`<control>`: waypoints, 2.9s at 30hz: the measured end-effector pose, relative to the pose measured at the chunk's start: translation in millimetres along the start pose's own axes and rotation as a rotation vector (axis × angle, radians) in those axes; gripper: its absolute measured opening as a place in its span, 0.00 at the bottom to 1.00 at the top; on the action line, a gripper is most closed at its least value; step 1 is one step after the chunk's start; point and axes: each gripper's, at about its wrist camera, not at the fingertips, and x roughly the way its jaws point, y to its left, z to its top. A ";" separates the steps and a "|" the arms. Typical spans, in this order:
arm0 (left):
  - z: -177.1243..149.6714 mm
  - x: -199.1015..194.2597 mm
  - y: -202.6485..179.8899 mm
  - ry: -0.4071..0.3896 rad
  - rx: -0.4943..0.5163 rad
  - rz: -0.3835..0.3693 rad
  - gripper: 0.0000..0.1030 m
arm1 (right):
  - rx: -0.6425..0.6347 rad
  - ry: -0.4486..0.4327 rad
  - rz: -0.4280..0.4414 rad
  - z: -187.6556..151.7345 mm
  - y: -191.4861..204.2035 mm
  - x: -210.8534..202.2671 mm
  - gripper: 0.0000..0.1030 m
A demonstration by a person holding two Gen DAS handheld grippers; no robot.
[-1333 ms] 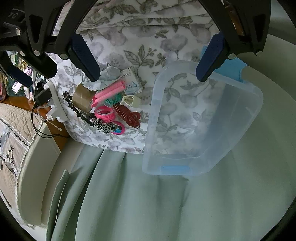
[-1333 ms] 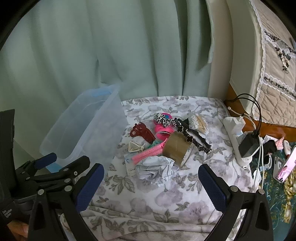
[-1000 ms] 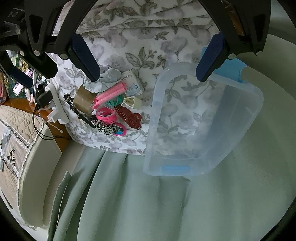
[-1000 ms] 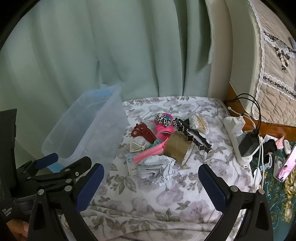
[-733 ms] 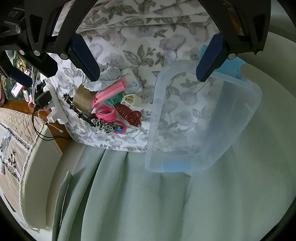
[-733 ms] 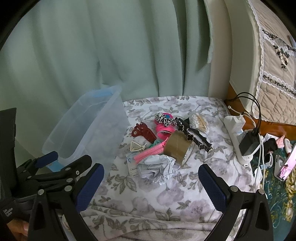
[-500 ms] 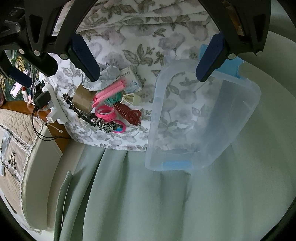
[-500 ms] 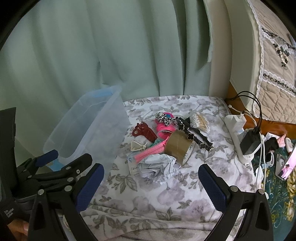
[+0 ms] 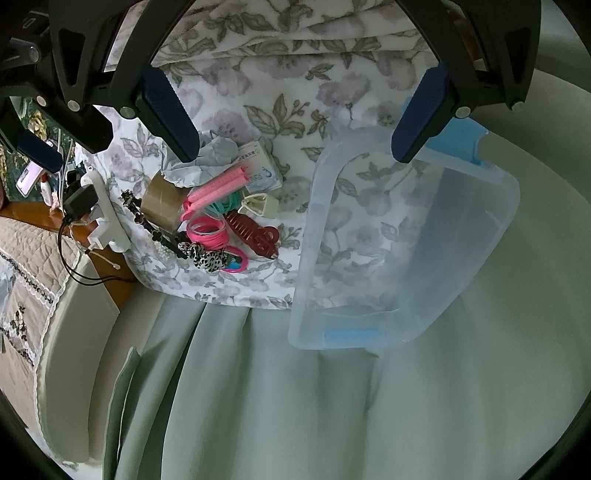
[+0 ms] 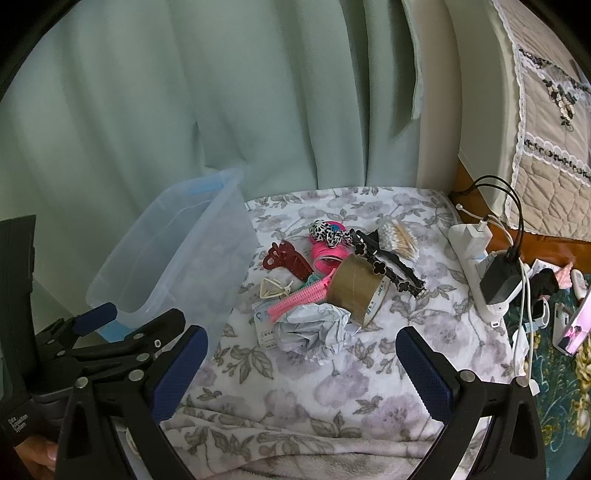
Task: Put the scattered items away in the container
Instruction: 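Move both tools toward the pile of items beside the clear bin, then grasp the crumpled paper with the left tool while the right tool grasps the brown tape roll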
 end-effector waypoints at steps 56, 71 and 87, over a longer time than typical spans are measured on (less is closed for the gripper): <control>6.7 111.0 -132.2 0.227 0.089 -0.022 1.00 | 0.087 0.184 0.190 25.7 -145.5 77.2 0.95; -2.4 130.9 -123.0 0.255 0.103 0.000 0.80 | 0.209 0.270 0.335 13.1 -131.4 126.8 0.74; 14.9 144.8 -90.7 0.236 0.080 -0.053 0.79 | 0.249 0.287 0.299 18.0 -115.3 168.2 0.64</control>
